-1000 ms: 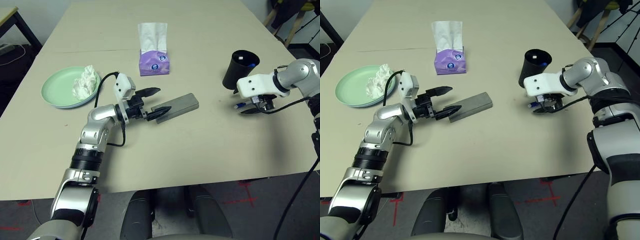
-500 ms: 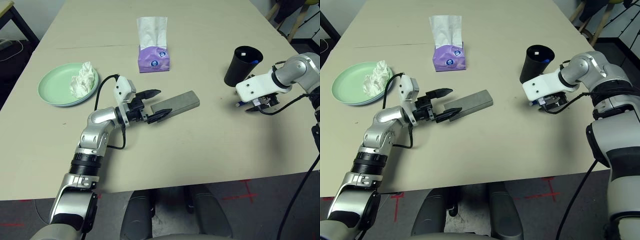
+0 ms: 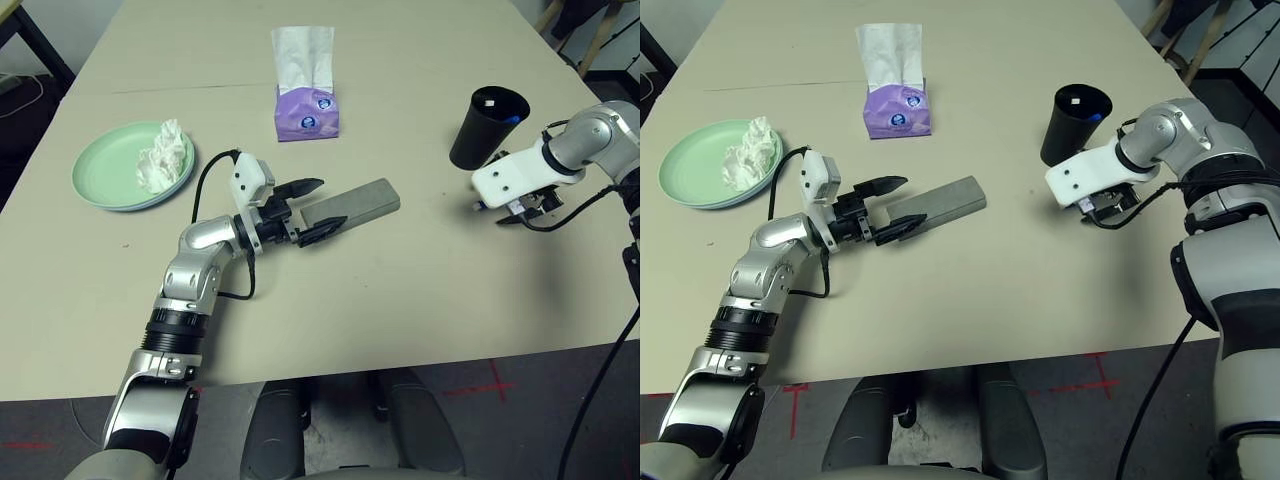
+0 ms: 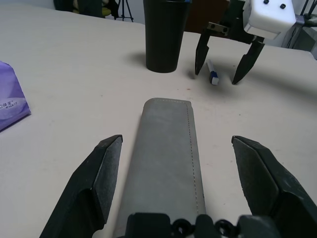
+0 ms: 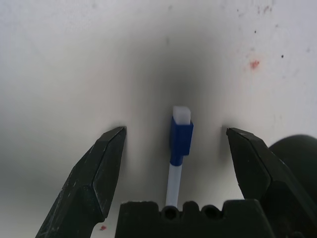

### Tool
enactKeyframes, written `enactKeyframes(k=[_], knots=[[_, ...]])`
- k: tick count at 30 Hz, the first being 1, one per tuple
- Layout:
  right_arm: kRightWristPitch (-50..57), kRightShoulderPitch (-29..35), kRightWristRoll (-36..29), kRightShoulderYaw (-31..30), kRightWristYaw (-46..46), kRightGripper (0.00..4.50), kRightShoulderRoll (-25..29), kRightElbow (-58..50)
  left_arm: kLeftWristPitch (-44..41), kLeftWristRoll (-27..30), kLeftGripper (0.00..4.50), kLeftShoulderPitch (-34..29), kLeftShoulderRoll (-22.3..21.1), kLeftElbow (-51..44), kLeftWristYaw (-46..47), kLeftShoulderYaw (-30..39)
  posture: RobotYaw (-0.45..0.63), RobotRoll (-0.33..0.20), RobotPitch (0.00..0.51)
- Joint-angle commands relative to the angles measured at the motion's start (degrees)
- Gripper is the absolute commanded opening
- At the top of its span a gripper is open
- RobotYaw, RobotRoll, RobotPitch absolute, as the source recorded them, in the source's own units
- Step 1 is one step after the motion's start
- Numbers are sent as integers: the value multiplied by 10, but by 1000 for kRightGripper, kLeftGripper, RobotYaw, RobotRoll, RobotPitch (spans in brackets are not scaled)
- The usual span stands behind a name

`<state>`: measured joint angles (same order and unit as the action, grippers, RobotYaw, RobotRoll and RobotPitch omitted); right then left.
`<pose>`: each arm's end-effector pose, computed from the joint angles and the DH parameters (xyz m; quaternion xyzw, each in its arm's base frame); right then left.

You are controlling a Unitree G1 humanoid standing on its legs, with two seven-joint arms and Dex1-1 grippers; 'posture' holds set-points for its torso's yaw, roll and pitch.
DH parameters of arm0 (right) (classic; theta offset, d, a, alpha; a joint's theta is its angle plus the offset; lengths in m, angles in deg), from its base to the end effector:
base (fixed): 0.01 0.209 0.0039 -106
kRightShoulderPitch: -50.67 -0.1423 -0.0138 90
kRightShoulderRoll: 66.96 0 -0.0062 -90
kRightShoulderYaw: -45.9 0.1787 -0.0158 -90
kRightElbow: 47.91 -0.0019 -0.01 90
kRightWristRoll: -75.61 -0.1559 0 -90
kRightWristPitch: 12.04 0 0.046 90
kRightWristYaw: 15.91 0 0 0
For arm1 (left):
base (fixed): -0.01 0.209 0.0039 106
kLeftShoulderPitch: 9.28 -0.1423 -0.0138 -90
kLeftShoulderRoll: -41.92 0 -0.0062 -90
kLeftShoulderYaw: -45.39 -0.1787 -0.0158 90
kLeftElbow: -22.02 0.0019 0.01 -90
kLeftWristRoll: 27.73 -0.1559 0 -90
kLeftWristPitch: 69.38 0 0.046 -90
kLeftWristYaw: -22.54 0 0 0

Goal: Organize and tidy the items on the table.

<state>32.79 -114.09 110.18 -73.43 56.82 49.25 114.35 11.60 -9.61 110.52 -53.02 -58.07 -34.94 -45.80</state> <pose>0.3632 -0.2488 0.2536 -0.6742 0.2181 0.5201 0.4768 0.3078 0.1863 0.1525 0.0681 -0.0630 -0.5166 0.8512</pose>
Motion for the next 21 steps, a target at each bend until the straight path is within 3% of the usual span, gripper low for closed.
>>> enactKeyframes(k=[1, 4, 6, 8, 16, 21], knots=[[-9, -1, 8, -9, -8, 4460, -1, 7, -5, 6, 4500, -12, 0, -12, 2, -6, 126, 0, 256], [-11, -1, 9, -8, -8, 4422, -2, 9, -5, 6, 4500, -12, -1, -12, 3, -6, 130, 0, 253], [-8, -2, 8, -8, 4, 4061, -2, 11, -4, 6, 4500, -11, -2, -11, 4, -5, 130, 0, 252], [-2, -3, 9, -10, 14, 3484, 0, 12, -4, 6, 4500, -11, -2, -11, 4, -5, 130, 0, 250], [18, -9, -3, 0, 48, 374, 3, 9, 2, 3, 4500, -1, -1, 1, 1, -6, 116, 0, 226], [23, -21, -18, 11, 64, 319, 7, 3, 15, 0, 4500, 26, 1, 32, -7, -6, 92, 0, 194]])
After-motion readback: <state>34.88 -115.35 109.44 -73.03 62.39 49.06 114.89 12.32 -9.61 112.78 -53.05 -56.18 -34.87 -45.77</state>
